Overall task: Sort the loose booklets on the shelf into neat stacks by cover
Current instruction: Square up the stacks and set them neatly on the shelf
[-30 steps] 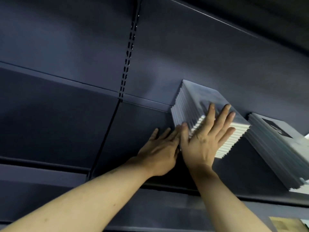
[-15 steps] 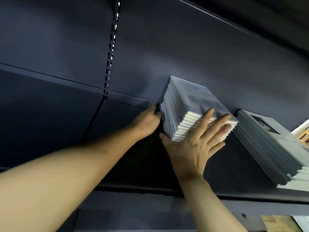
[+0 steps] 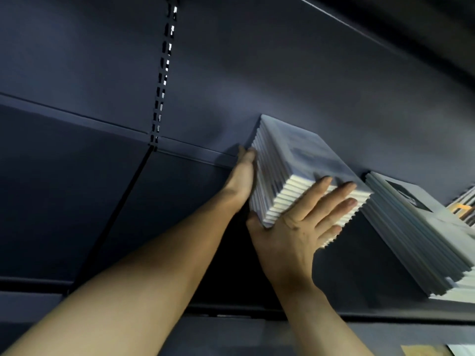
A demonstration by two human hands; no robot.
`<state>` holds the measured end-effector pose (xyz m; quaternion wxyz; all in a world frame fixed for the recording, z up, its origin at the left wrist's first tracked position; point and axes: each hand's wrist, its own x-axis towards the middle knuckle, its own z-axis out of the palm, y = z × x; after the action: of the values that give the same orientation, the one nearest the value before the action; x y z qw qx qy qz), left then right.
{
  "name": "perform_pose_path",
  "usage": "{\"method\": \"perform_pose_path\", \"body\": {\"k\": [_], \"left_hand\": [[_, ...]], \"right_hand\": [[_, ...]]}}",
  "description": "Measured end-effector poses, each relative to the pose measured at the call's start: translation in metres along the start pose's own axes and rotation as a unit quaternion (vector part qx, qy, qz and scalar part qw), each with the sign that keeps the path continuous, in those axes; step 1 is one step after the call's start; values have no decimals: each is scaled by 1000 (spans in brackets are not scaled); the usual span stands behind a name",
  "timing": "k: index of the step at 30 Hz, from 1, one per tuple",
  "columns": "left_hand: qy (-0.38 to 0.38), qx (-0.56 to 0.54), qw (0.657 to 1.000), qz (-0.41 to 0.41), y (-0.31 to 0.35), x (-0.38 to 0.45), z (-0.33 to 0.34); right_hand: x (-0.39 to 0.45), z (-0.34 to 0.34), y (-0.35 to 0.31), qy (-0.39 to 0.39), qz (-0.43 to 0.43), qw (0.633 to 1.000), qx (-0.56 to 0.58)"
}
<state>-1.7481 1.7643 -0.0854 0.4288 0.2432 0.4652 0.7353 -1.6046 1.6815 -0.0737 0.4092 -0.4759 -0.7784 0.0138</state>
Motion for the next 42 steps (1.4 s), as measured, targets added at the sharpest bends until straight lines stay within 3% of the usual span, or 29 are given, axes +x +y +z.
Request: {"method": "perform_pose_path", "body": {"k": [6,10,13,20,25,30,34,38,42], "left_hand": [[15,-33,999,17,-5,-3,4],[15,33,999,22,-18,15,7],[6,24,999,41,-12,8,8],[9,20,1000,0,-8,0,-1],[65,155,986,17,16,-53,4],[31,221,974,44,10,-42,6],[24,222,974,41,8,-46,10],[35,184,978,96,9,-52,5],[-24,143,982,125,6,-59,16]], "right_hand": [[-9,-9,10,-70,103,992,38],[-9,5,12,-45,54,997,25],[-8,10,14,-33,56,998,-7],[-7,0,13,-84,59,993,48],[-9,-10,10,-93,115,987,57],[-8,-2,12,-98,87,991,41],[-7,-3,11,-95,83,991,34],[-9,-5,11,-97,84,991,28],[-10,-5,15,-108,84,990,32]]}}
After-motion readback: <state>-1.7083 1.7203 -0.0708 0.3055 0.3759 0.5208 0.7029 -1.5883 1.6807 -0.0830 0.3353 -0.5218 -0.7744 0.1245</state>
